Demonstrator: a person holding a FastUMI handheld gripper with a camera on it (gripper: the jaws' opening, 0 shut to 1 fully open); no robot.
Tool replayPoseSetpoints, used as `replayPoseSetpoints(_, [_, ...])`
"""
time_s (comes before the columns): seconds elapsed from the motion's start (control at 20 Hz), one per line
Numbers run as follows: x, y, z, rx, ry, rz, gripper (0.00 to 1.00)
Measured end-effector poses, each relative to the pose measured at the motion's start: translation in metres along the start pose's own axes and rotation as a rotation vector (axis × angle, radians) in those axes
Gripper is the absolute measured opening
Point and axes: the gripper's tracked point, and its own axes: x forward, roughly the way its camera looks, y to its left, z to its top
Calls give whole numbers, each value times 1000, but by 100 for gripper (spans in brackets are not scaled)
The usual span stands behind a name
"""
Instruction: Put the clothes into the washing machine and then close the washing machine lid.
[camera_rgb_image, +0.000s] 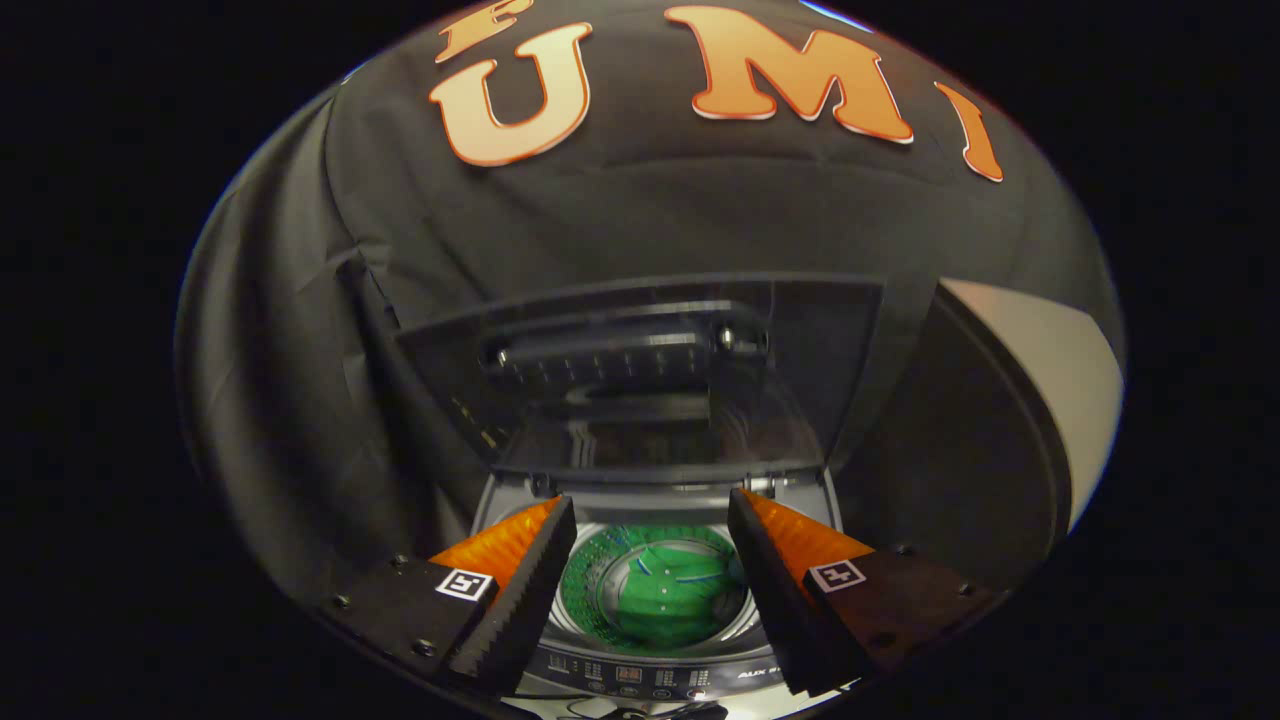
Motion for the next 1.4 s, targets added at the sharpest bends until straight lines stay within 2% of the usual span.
replayPoseSetpoints(0.35, [-17,10,79,-30,-115,16,98])
replayPoseSetpoints(0.7, [13,2,130,-30,-163,1,99])
replayPoseSetpoints(1.1, [68,-16,138,-20,-117,-44,99])
replayPoseSetpoints(1.4, [71,-12,131,-44,-129,-46,99])
